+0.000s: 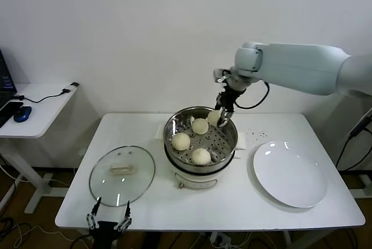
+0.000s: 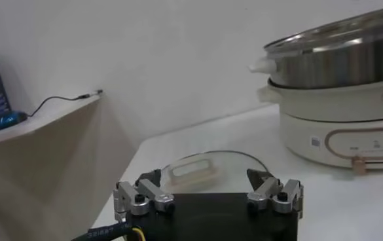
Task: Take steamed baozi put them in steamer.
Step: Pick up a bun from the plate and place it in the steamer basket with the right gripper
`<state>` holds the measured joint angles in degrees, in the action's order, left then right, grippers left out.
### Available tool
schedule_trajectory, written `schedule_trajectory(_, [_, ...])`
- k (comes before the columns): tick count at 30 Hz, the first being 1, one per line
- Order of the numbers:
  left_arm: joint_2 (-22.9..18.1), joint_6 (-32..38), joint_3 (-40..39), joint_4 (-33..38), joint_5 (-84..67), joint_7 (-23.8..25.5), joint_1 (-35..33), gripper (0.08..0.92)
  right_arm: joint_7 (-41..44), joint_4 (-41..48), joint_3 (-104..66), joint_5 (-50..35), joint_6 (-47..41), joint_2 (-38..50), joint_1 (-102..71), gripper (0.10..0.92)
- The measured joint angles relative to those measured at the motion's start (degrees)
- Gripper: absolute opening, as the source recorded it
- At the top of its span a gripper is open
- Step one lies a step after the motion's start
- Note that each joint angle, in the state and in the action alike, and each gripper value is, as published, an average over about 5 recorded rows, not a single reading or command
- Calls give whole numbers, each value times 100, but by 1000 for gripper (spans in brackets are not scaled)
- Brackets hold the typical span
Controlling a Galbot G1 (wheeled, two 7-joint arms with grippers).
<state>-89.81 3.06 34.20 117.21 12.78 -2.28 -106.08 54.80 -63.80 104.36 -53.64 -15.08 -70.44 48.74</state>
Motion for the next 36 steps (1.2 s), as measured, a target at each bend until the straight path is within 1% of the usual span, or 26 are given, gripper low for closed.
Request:
schedule_trajectory(7, [3,6,17,-89,-14,-7,42,823,-264,11,287,-125,-94,-238,-272,551])
schedule_trajectory(18, [3,6,15,-232,-14,-8,127,823,-448,151,444,-149,-154,-326,-619,555])
schedule_trajectory(21, [3,1,16,-256,-13,-7,152,823,-463,162,439,-146,-167,-335,-643,598])
schedule_trajectory(26, [5,-12,8,-266,-2,-5,180,823,-460,158,420,-148,-172,-333,-650,738])
schedule_trajectory(29, [5,-14,4,-266,4,-5,178,823,-448,134,397,-152,-171,-315,-636,801])
schedule_trajectory(31, [5,-14,2,-263,5,-5,174,823,-431,107,369,-151,-166,-288,-606,817])
schedule_trajectory(36, [7,-11,2,-234,30,-3,167,823,-388,-8,256,-141,-120,-111,-455,822])
